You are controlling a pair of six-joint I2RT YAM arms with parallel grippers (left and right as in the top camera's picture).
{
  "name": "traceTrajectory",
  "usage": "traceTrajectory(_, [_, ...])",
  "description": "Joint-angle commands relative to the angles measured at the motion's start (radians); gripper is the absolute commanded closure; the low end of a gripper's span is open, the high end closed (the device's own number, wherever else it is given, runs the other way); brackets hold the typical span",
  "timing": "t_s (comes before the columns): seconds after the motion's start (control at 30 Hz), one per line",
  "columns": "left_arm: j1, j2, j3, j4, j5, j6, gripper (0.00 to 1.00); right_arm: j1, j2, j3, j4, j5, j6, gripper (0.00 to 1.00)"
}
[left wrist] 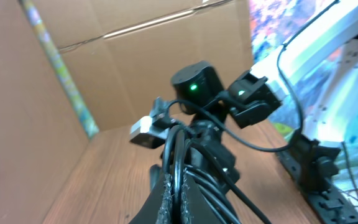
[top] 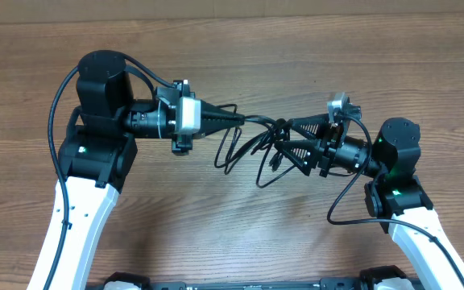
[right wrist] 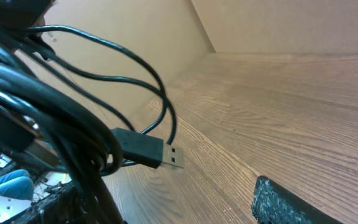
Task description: Untangle cables
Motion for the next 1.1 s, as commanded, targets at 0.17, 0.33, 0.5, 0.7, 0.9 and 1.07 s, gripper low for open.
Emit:
traceTrajectory(0.17, [0.011,-0.024,0.01,0.019,0.147,0.013,0.96,-0.017,-0.006,0.008,-0.008,0.057,0.0,0.2])
traceTrajectory(0.33, [0.011,-0.025,0.01,0.055,0.188,0.008,0.96,-0.021,-0.006,0.008,-0.026,0.084,0.0,0.19])
traceTrajectory(0.5, [0.011,-0.025,0.01,0.076,0.187,0.009,0.96,-0.021,-0.006,0.008,-0.042,0.098,0.0,0.18])
traceTrajectory(0.7, [0.011,-0.025,0.01,0.126,0.13,0.009,0.96,-0.021,-0.006,0.008,-0.116,0.098,0.0,0.18])
traceTrajectory(0.9, [0.011,-0.025,0.01,0.135,0.056,0.008,0.96,-0.021,-0.006,0.008,-0.172,0.098,0.0,0.17])
traceTrajectory(1.07, [0.011,-0.025,0.01,0.134,-0.093,-0.043,0.96,-0.021,-0.006,0.008,-0.209,0.116,0.0,0.17])
